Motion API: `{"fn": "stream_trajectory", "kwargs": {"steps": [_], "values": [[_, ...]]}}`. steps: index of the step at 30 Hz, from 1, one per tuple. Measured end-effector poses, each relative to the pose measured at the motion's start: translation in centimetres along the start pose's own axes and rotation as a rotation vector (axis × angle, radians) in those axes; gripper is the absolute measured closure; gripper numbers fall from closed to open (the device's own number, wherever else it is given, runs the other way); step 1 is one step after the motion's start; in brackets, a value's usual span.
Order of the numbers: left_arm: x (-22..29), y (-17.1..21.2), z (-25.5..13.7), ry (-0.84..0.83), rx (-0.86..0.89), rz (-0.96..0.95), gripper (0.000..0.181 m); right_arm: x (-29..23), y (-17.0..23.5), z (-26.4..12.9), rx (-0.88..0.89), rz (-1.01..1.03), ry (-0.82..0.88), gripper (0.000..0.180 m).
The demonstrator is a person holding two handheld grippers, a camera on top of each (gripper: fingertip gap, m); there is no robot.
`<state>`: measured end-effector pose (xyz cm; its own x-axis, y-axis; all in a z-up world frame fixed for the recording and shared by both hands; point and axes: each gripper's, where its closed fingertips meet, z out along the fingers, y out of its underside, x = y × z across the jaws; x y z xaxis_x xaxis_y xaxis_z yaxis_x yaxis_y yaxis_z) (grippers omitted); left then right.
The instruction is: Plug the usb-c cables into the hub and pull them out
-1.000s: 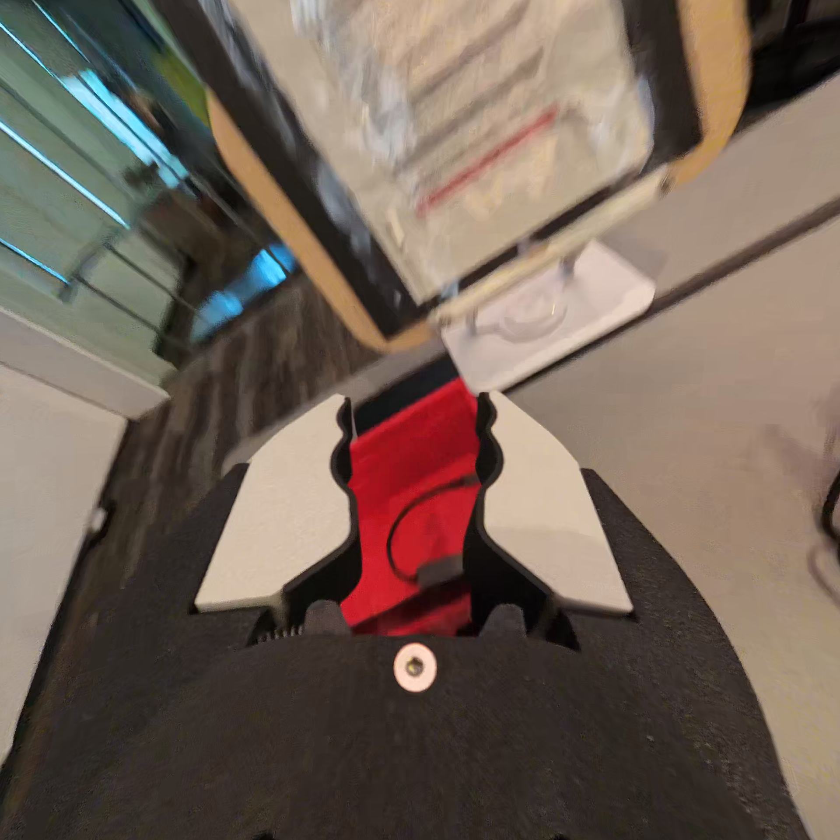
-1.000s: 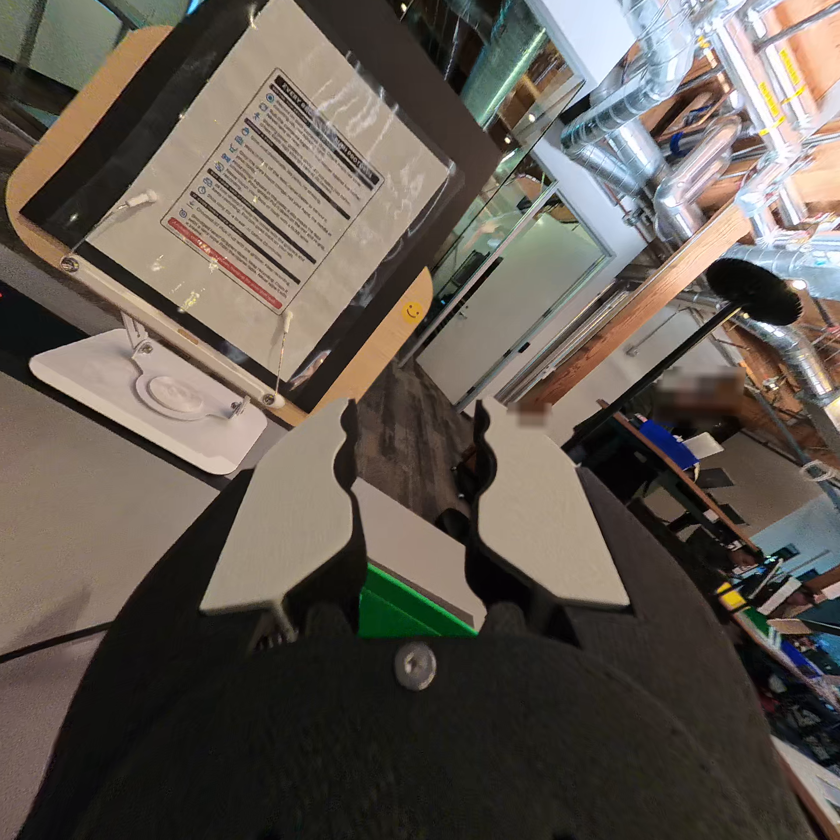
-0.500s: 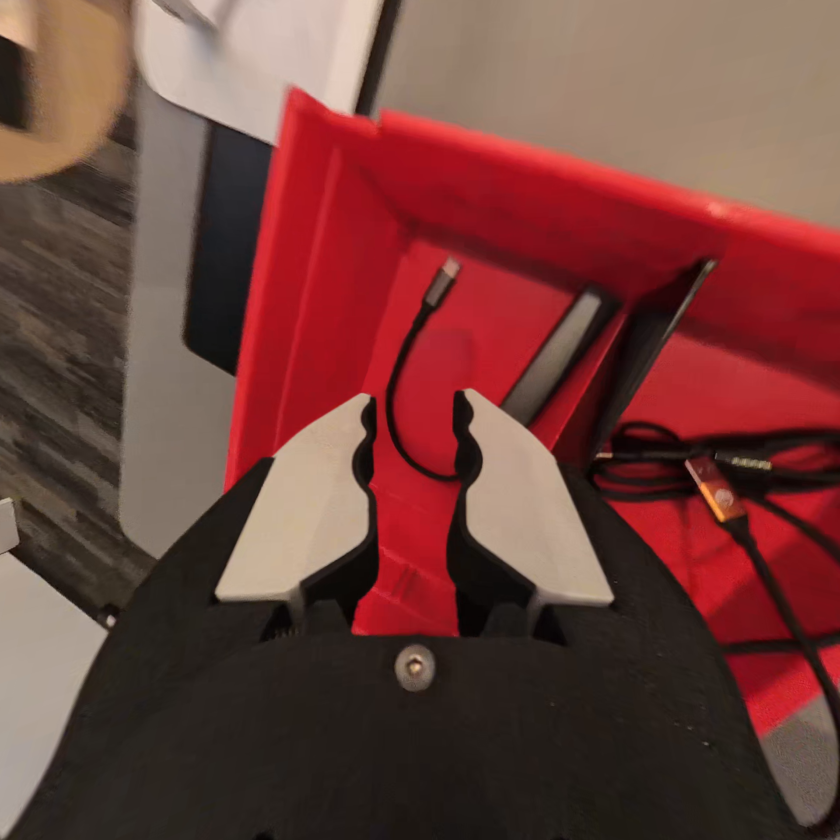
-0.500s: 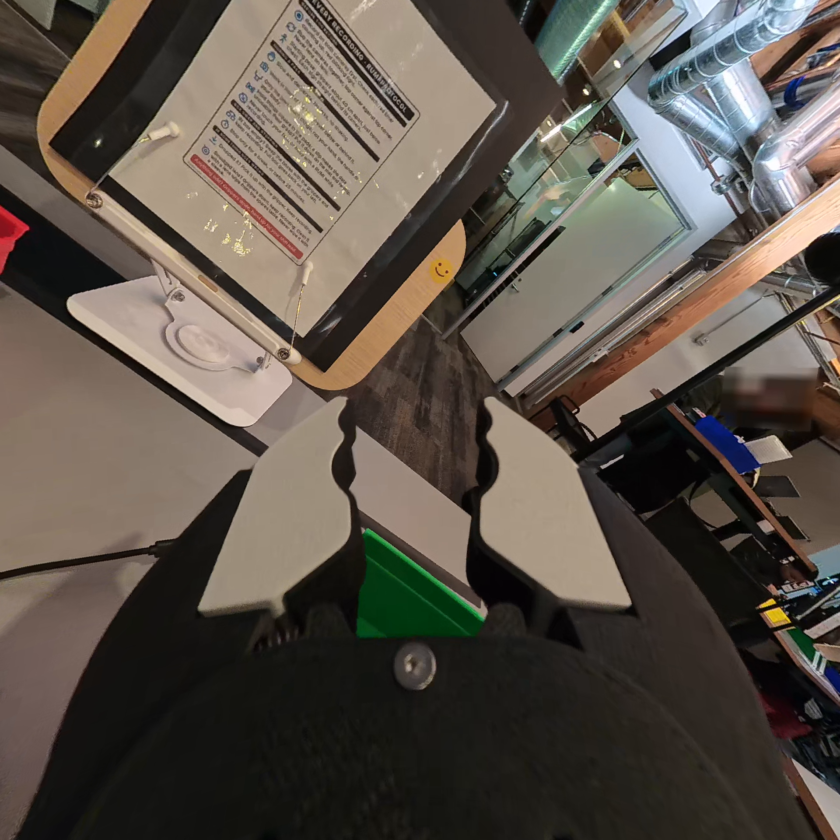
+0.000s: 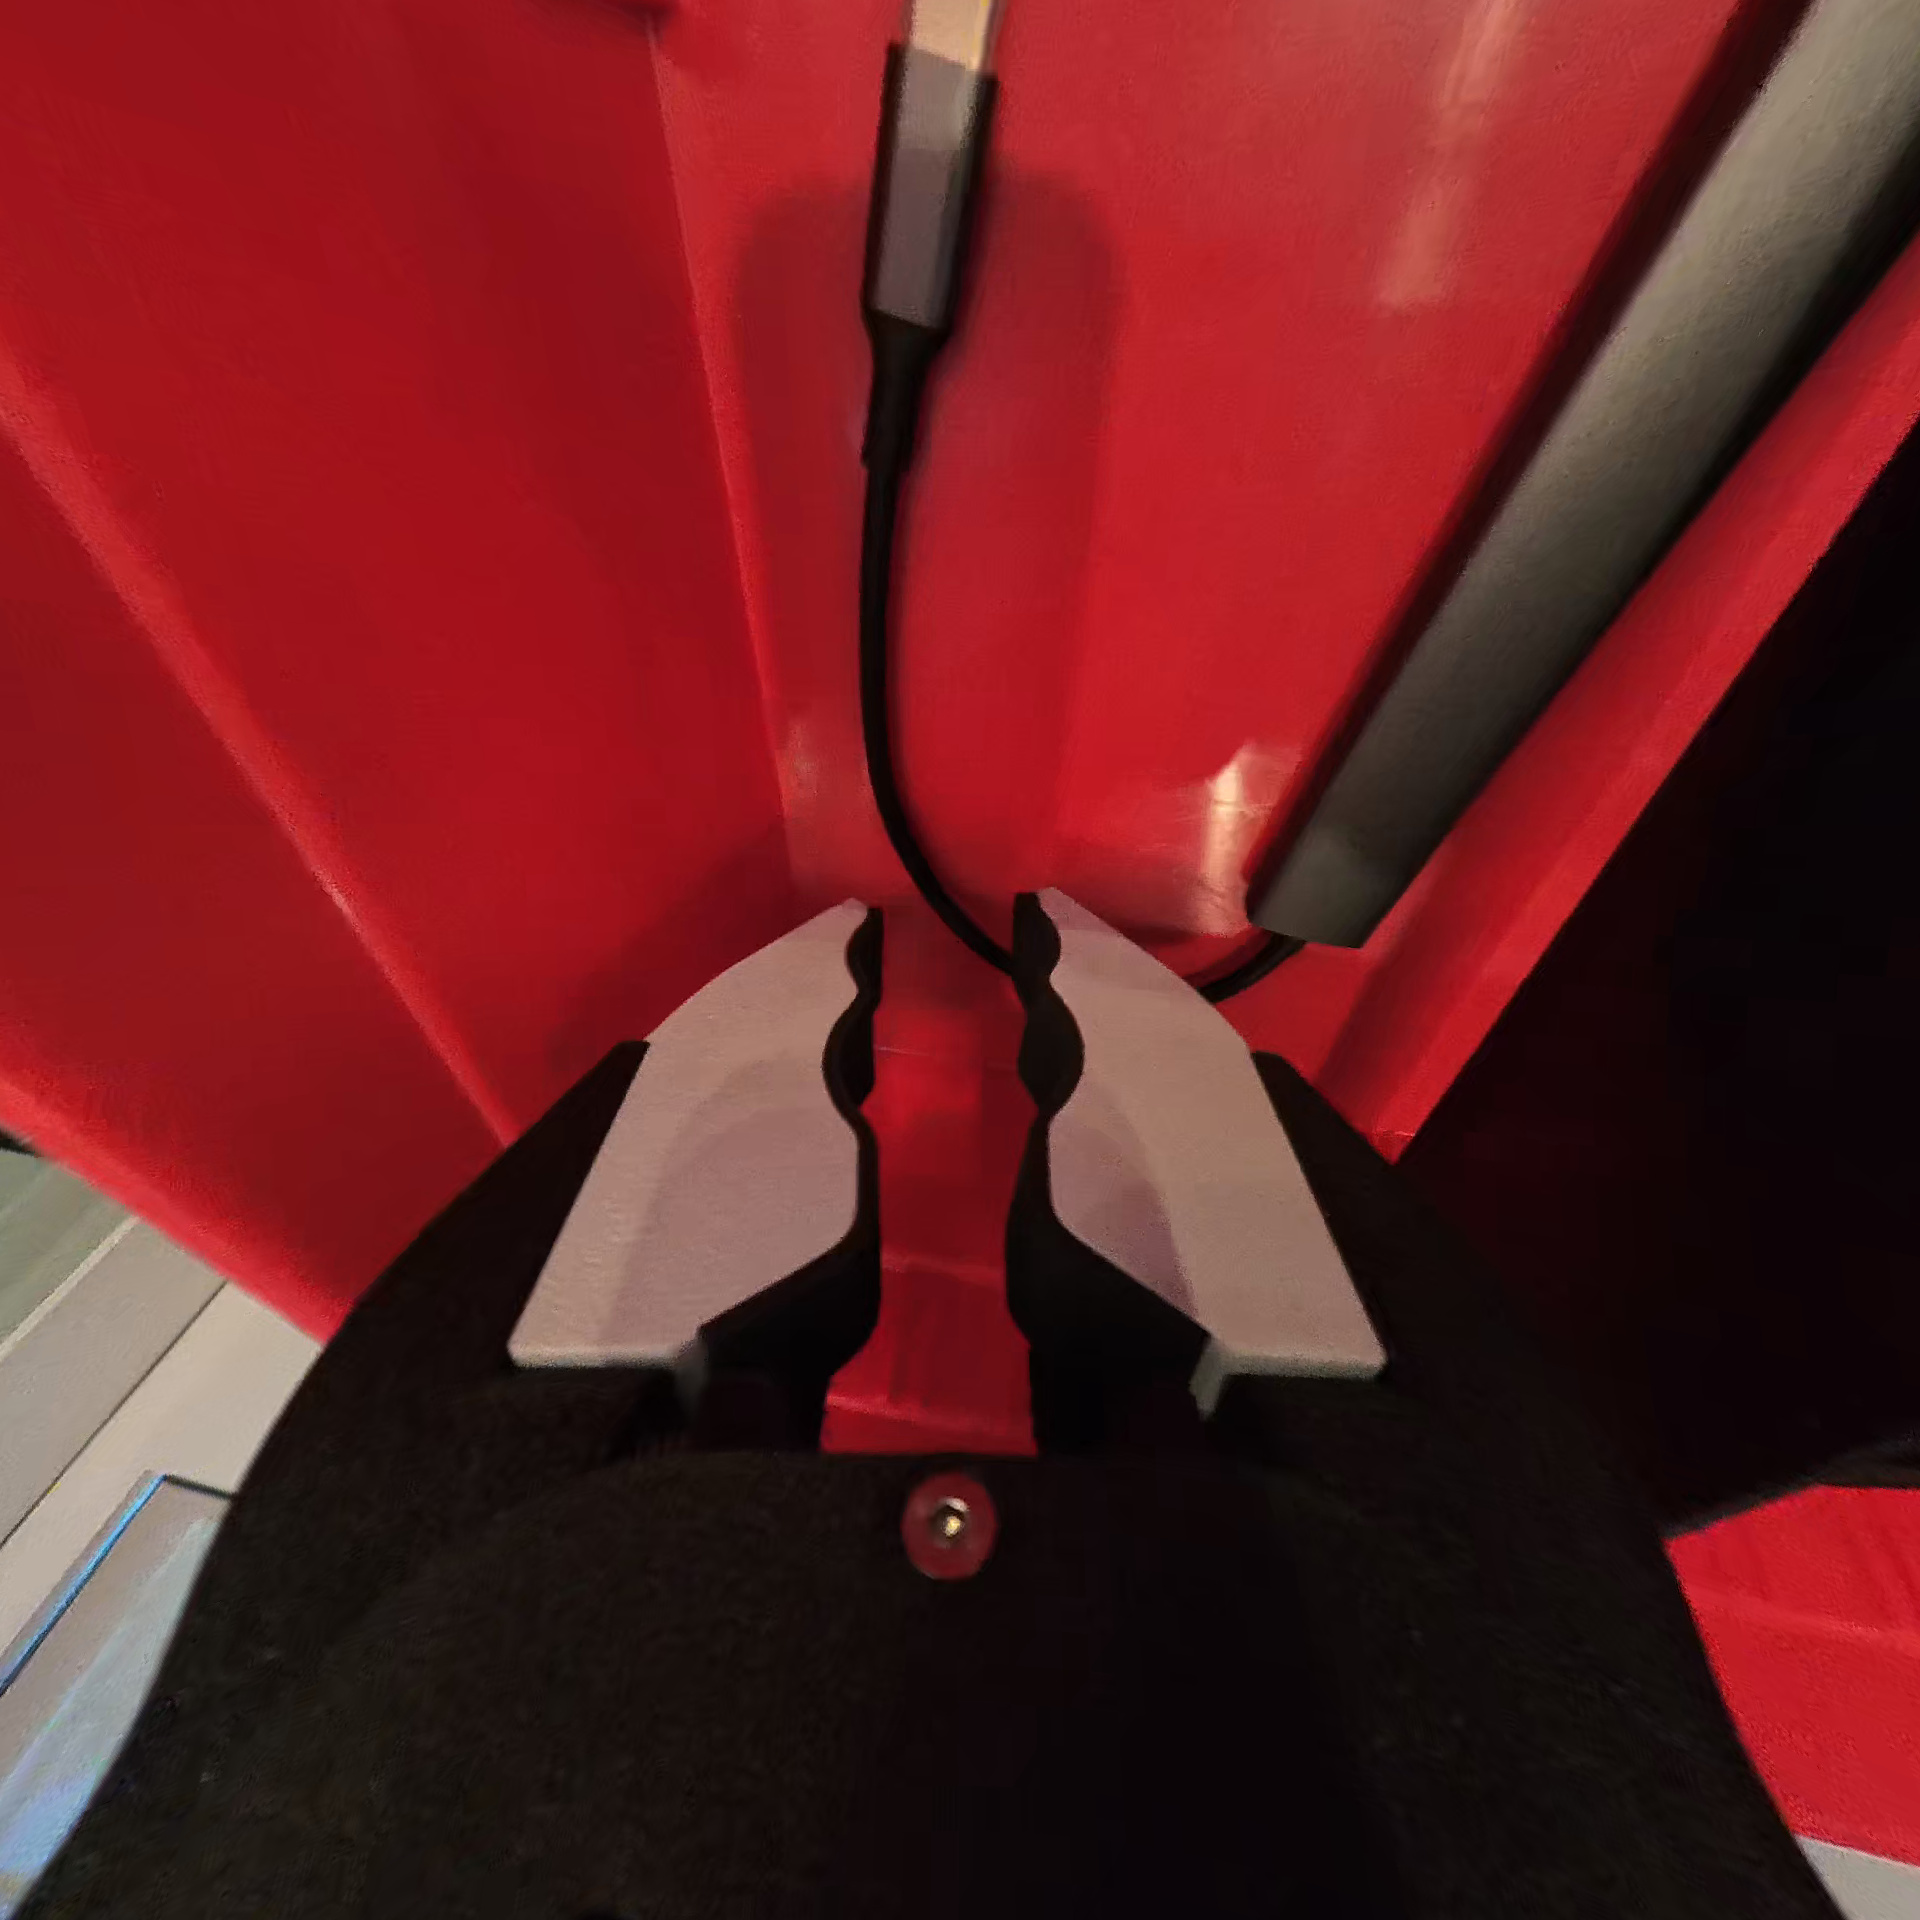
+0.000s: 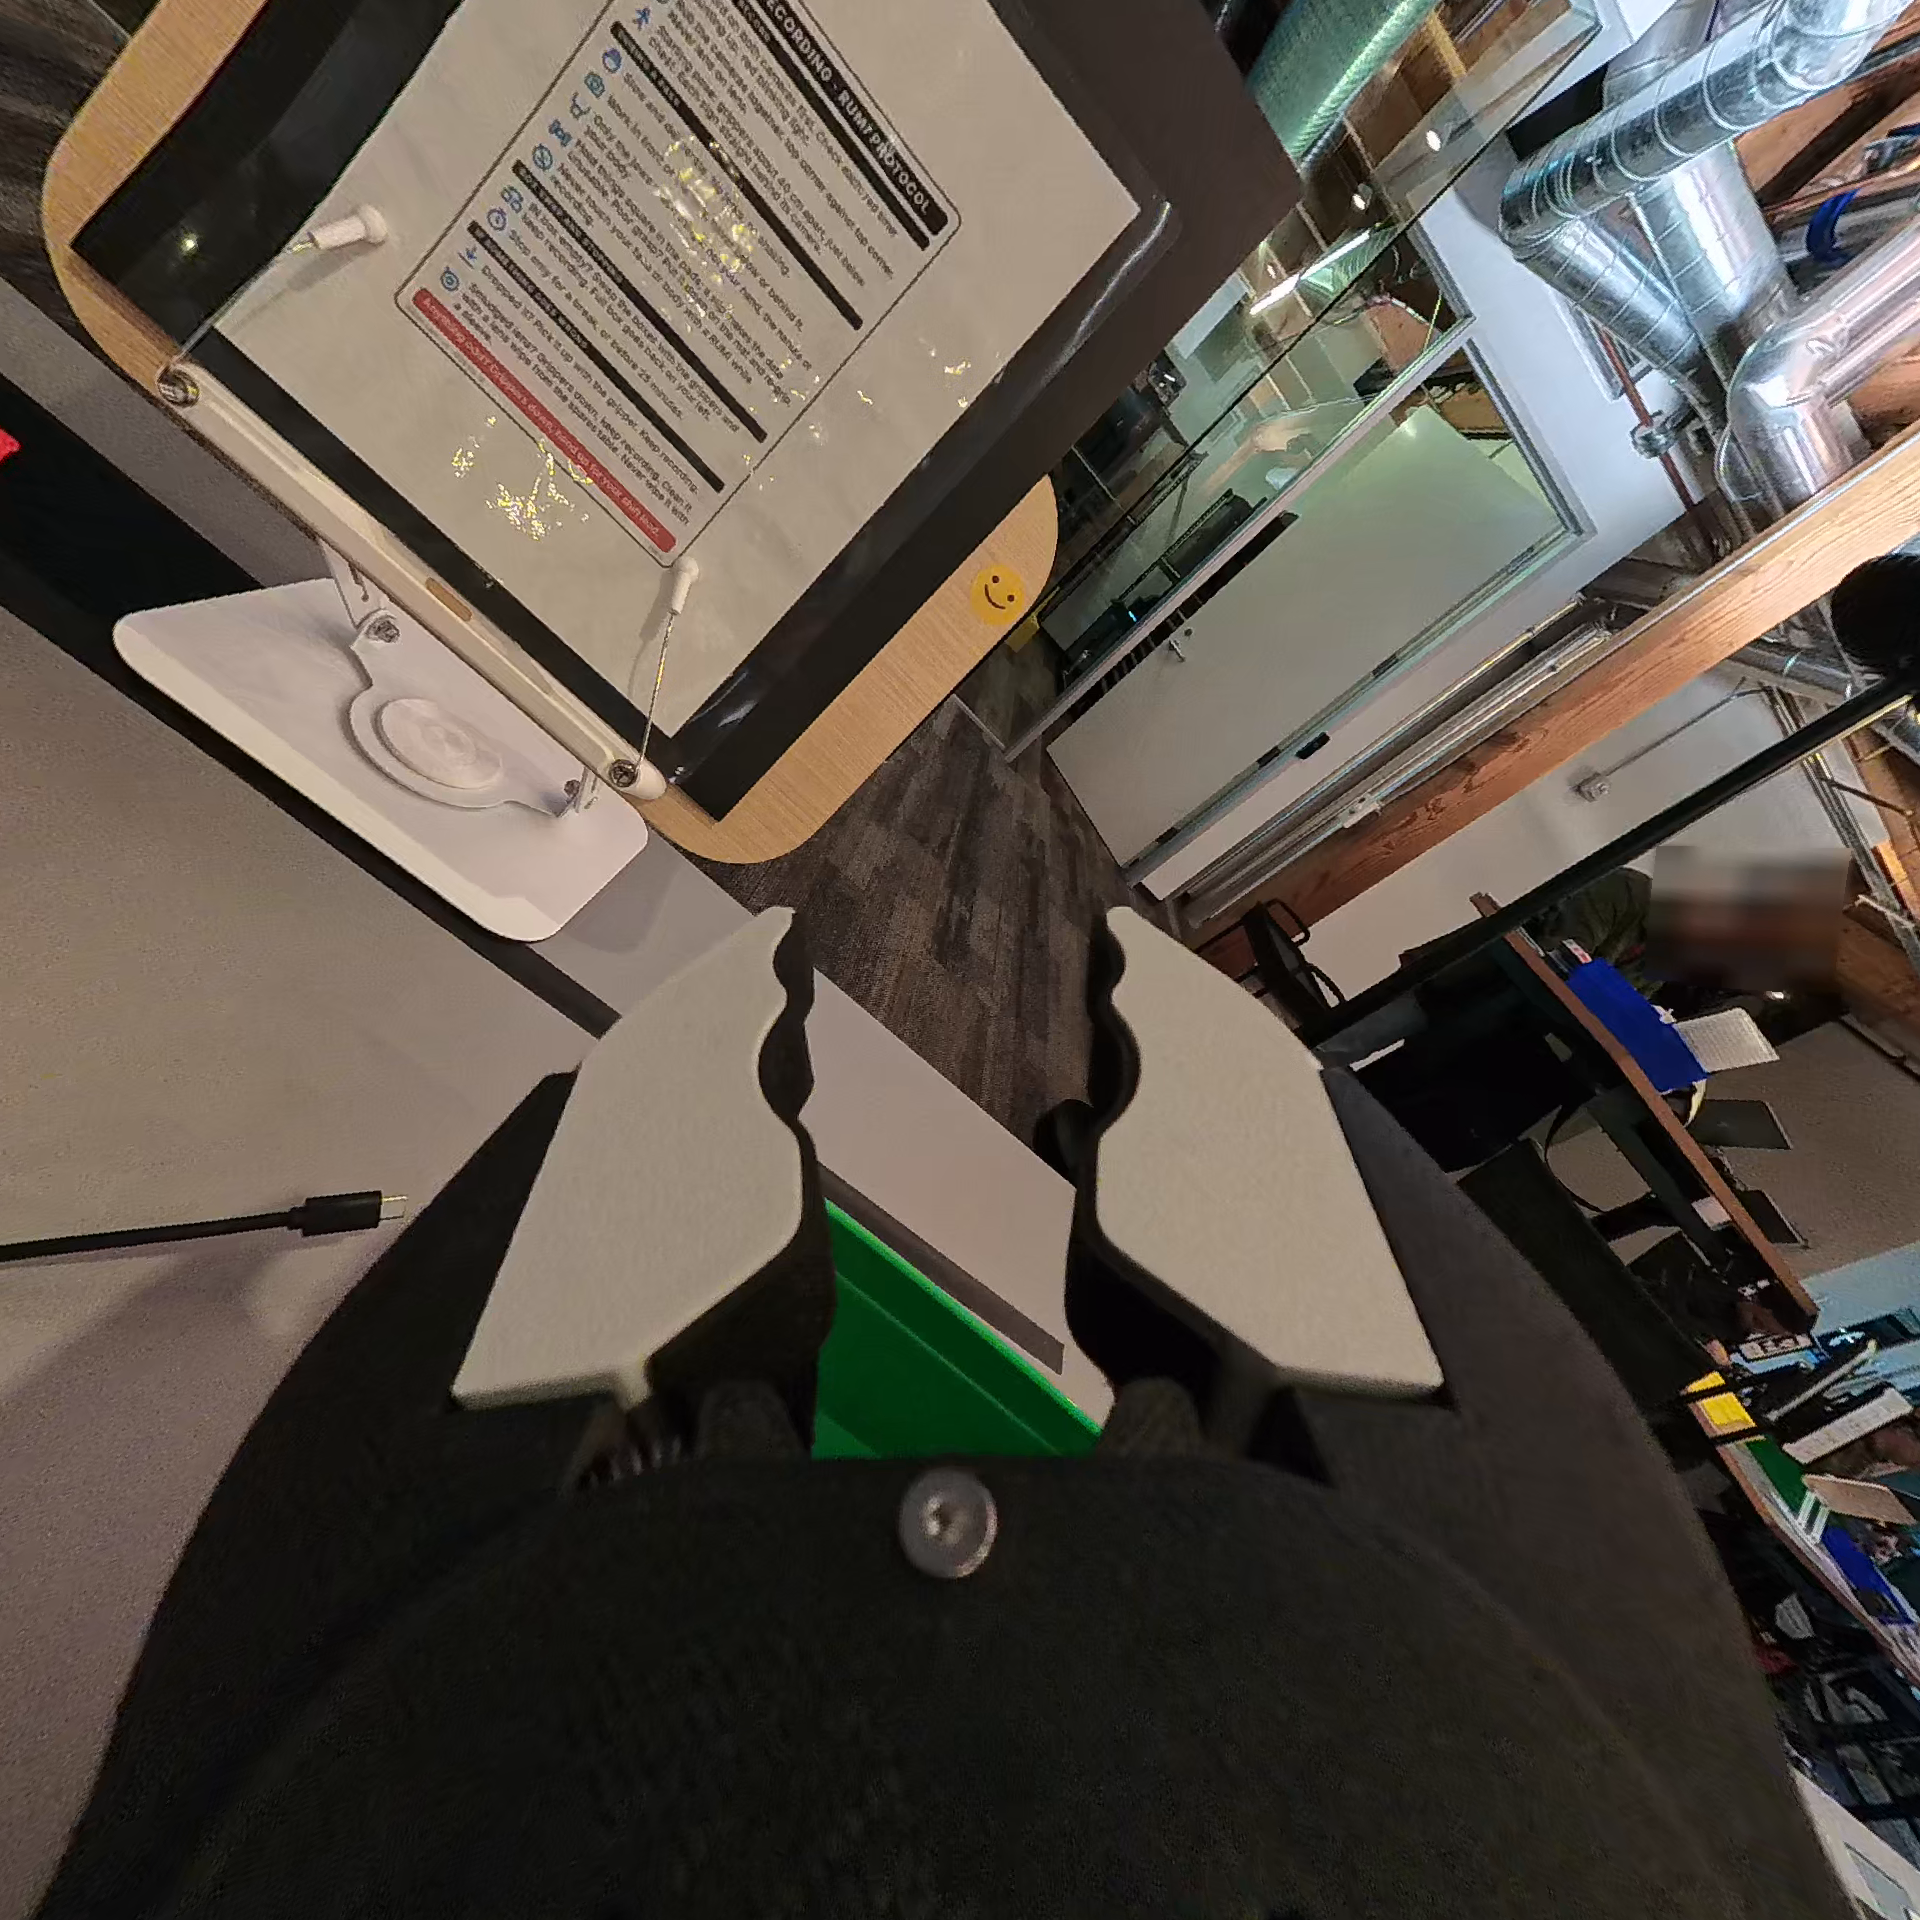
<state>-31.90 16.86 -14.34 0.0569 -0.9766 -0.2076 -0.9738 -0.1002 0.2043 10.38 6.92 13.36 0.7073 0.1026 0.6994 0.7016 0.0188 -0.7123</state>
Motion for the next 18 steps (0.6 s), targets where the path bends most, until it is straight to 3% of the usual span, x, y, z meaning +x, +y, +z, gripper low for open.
{"fn": "stream_trajectory", "kwargs": {"steps": [5,8,10,15,18], "values": [[-0.5,0.7,1.2,0.046,-0.064,0.008,0.152,-0.5,0.1,0.1,-0.013,-0.042,-0.013,0.128],[0.4,0.7,1.3,0.135,-0.069,-0.004,0.171,-0.9,0.1,0.2,-0.018,-0.068,-0.023,0.128],[0.7,0.7,1.3,0.159,-0.077,0.004,0.174,-1.2,0.3,0.4,-0.024,-0.084,-0.030,0.129],[0.8,1.0,1.2,0.121,-0.113,-0.007,0.175,-1.5,0.4,0.5,-0.031,-0.098,-0.043,0.129],[-0.4,3.1,0.0,-0.016,-0.254,-0.004,0.176,-1.4,0.3,0.5,-0.023,-0.091,-0.046,0.130]]}}
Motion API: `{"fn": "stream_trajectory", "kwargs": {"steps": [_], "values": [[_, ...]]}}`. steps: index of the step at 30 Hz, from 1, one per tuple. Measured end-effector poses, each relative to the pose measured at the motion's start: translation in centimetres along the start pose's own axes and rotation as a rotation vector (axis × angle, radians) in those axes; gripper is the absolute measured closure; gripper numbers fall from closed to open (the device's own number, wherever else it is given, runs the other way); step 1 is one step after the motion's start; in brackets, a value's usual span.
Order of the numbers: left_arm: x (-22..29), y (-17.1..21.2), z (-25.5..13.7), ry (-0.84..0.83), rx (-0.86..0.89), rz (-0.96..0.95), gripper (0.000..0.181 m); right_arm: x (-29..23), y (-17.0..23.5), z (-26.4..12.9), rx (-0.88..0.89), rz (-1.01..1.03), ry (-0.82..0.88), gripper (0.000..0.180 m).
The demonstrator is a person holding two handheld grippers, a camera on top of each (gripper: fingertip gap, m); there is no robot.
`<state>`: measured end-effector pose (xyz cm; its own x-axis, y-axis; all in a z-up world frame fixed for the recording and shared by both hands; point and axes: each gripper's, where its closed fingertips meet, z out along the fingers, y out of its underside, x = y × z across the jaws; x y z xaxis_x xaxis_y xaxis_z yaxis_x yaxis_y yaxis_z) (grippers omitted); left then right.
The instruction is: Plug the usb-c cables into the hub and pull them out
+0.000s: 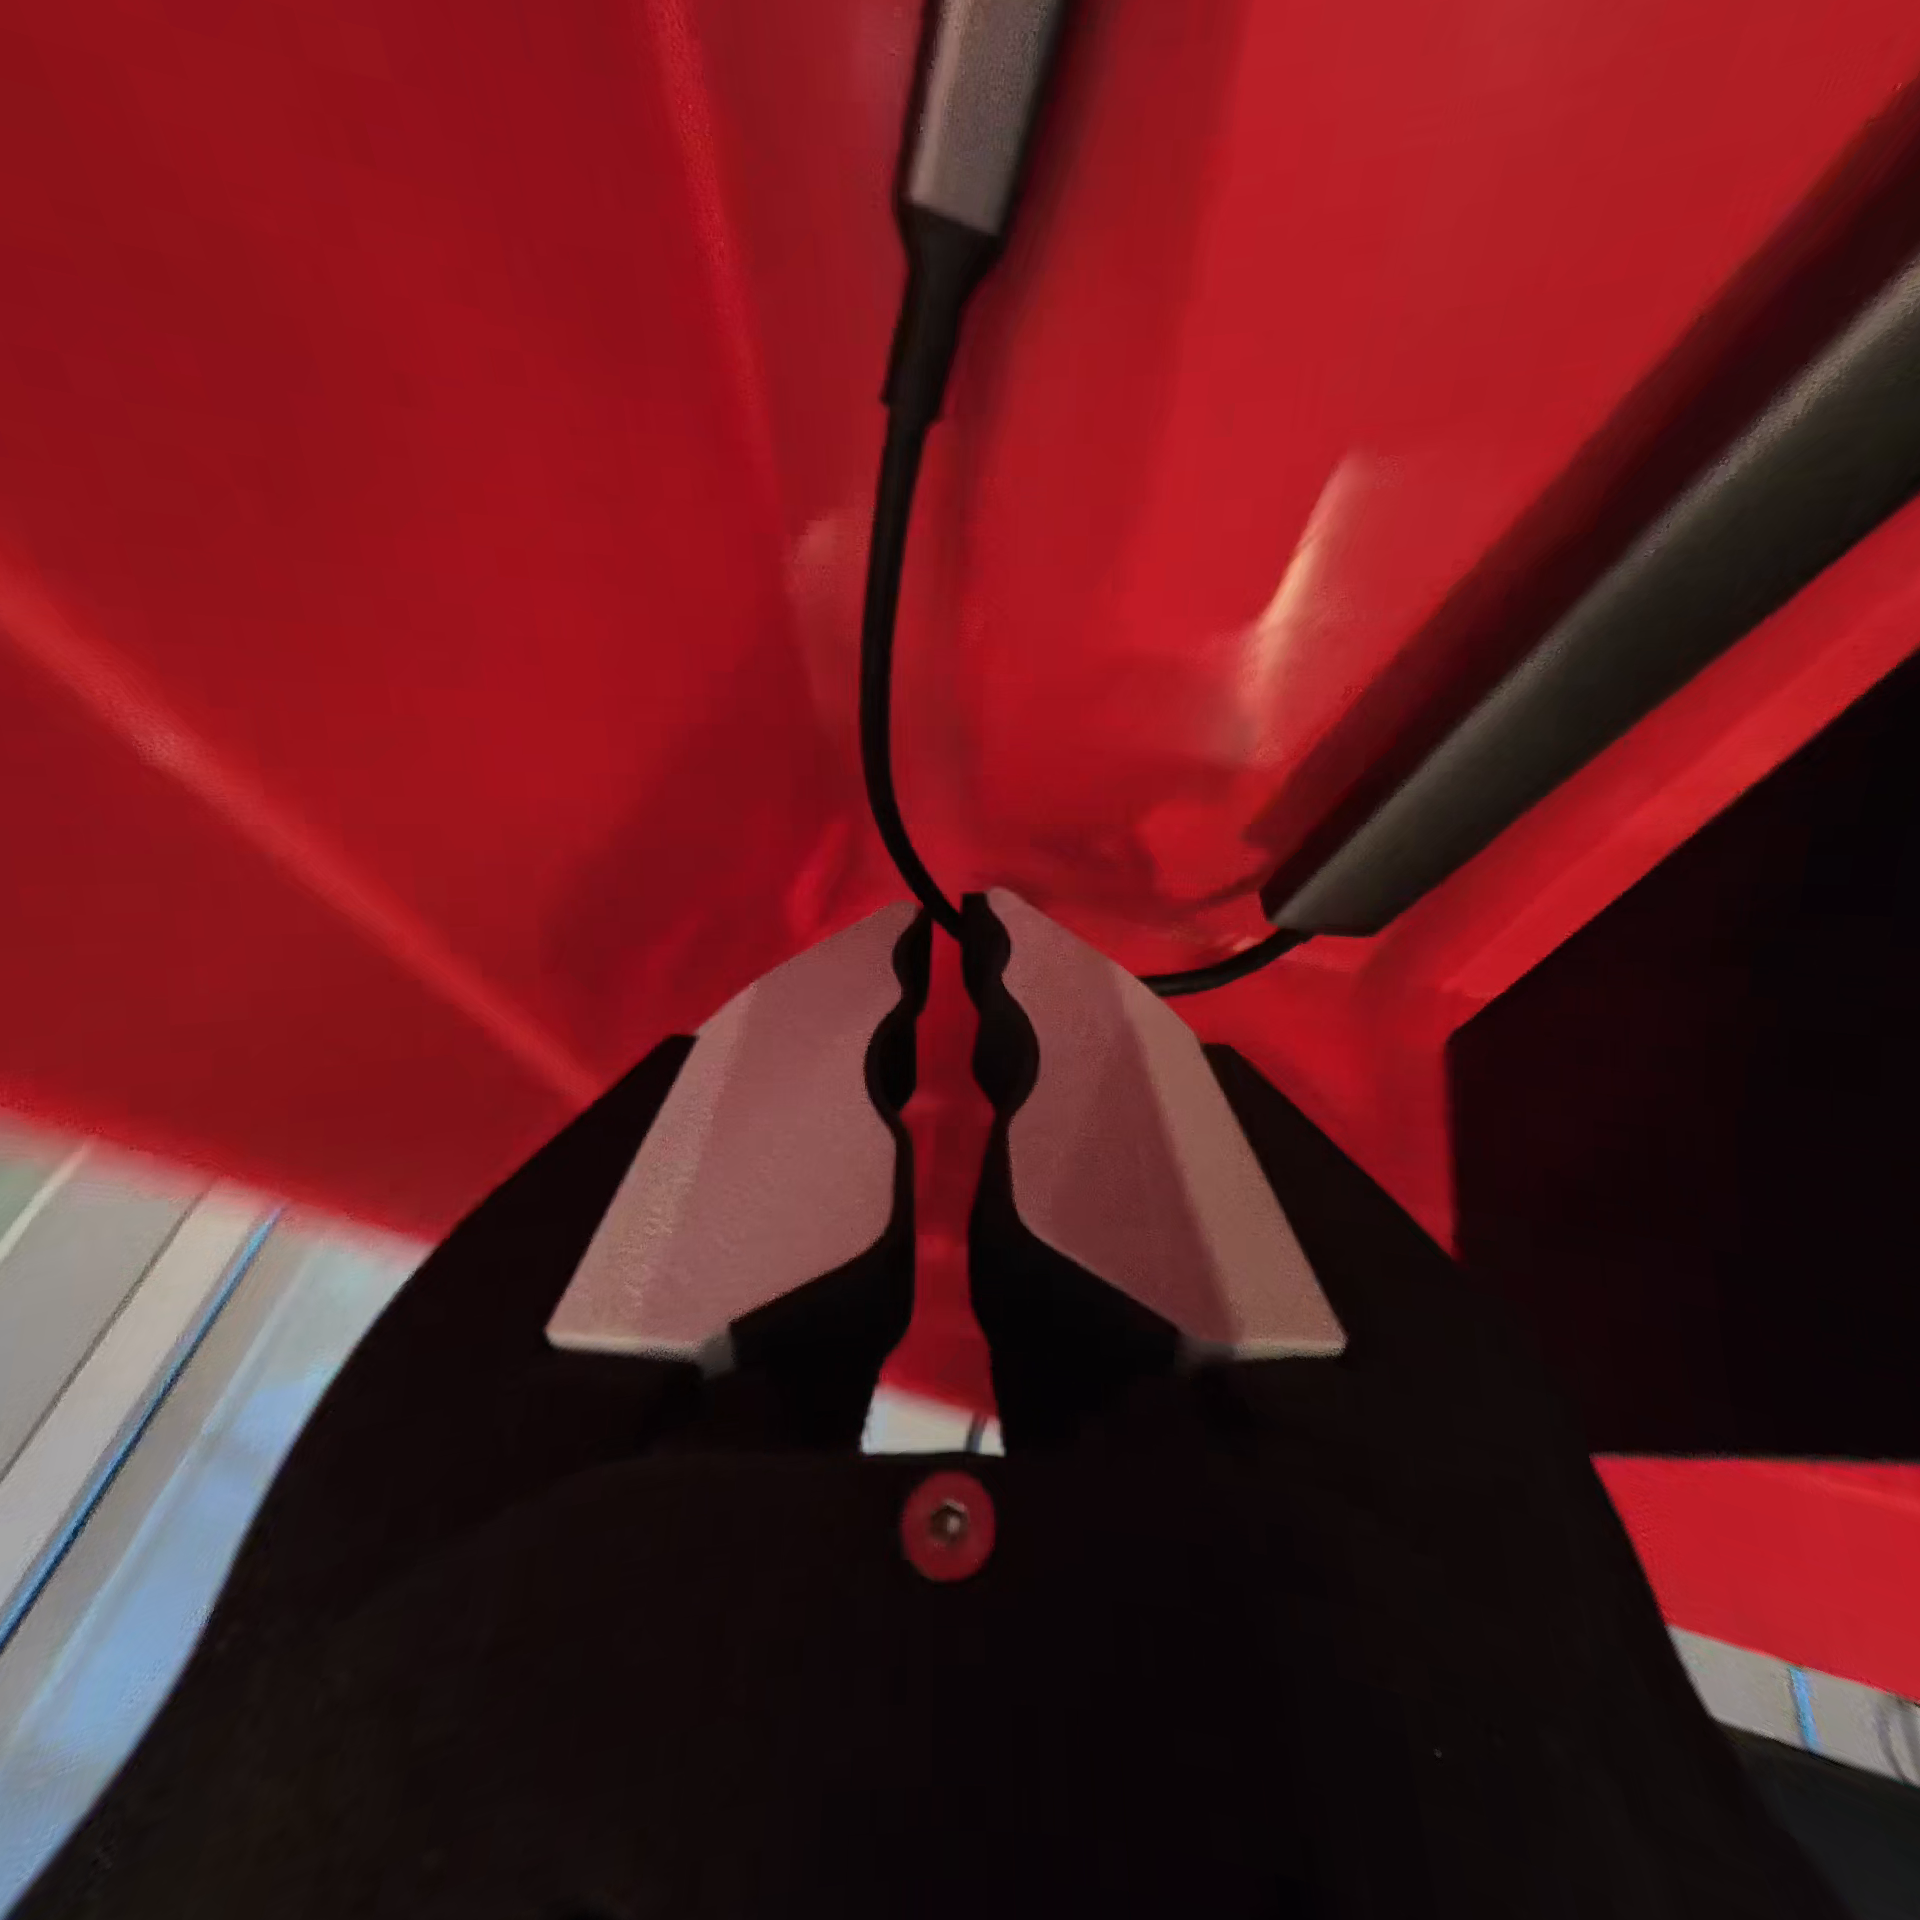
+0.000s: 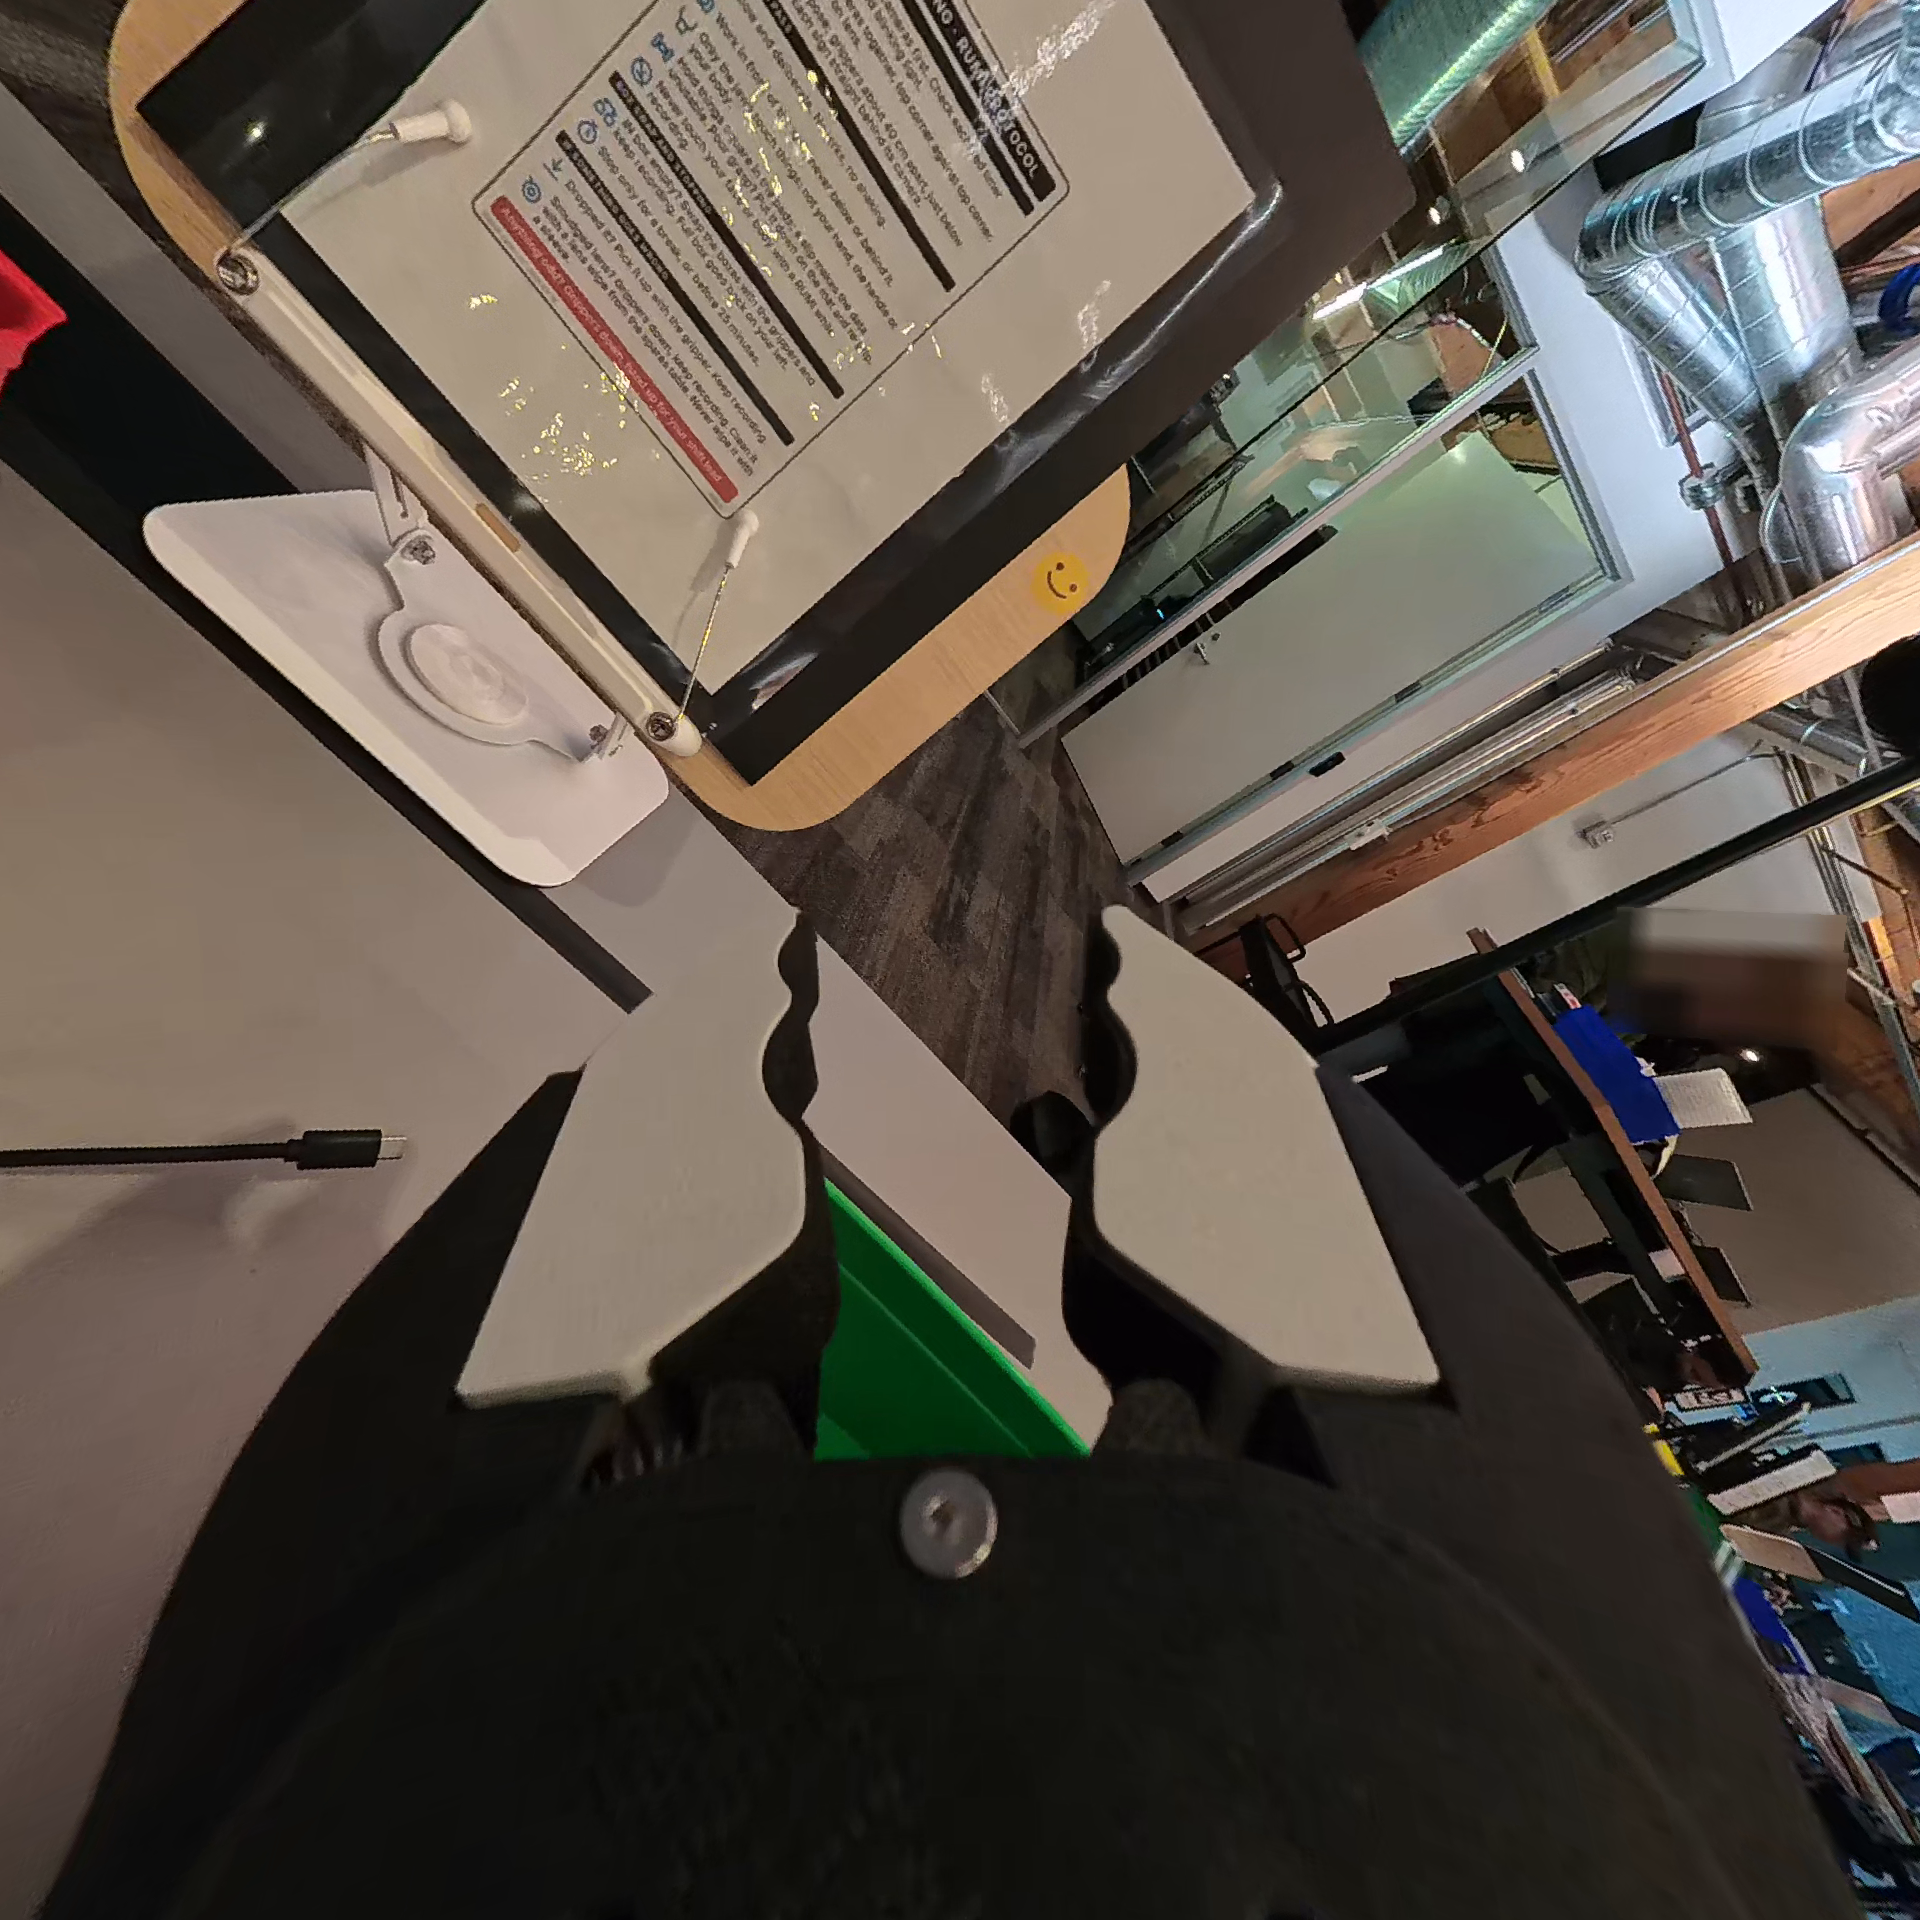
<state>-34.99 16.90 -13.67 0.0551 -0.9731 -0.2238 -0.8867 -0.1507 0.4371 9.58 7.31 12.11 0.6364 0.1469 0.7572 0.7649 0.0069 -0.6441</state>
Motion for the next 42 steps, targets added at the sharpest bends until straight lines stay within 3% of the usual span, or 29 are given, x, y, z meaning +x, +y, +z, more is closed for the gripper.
{"fn": "stream_trajectory", "kwargs": {"steps": [6,16,20,24,29,32,35,42], "values": [[-3.0,4.4,-7.3,-0.261,-0.145,-0.083,0.177,-0.2,0.0,0.1,0.002,-0.009,-0.006,0.130],[-2.6,6.9,-25.2,-0.637,-0.305,-0.169,0.177,0.6,-0.6,-1.3,0.035,0.000,-0.012,0.130],[1.4,2.8,-30.8,-0.661,-0.097,-0.213,0.178,1.1,-0.5,-2.3,0.048,-0.009,-0.024,0.130],[7.4,-2.5,-34.0,-0.629,0.113,-0.180,0.178,2.8,1.1,-3.5,0.034,0.047,-0.038,0.130],[14.3,-8.2,-35.7,-0.656,0.303,-0.098,0.178,2.6,2.9,-4.2,0.022,0.103,-0.141,0.130],[17.3,-10.5,-35.5,-0.620,0.386,-0.092,0.178,-2.5,1.6,-4.6,0.115,0.127,-0.446,0.130],[19.7,-12.6,-32.8,-0.467,0.422,-0.103,0.178,-5.8,1.9,-4.8,0.101,0.117,-0.627,0.130],[21.3,-12.6,-23.0,-0.226,0.364,-0.239,0.178,-5.8,4.3,-4.0,0.028,0.152,-0.628,0.130]]}}
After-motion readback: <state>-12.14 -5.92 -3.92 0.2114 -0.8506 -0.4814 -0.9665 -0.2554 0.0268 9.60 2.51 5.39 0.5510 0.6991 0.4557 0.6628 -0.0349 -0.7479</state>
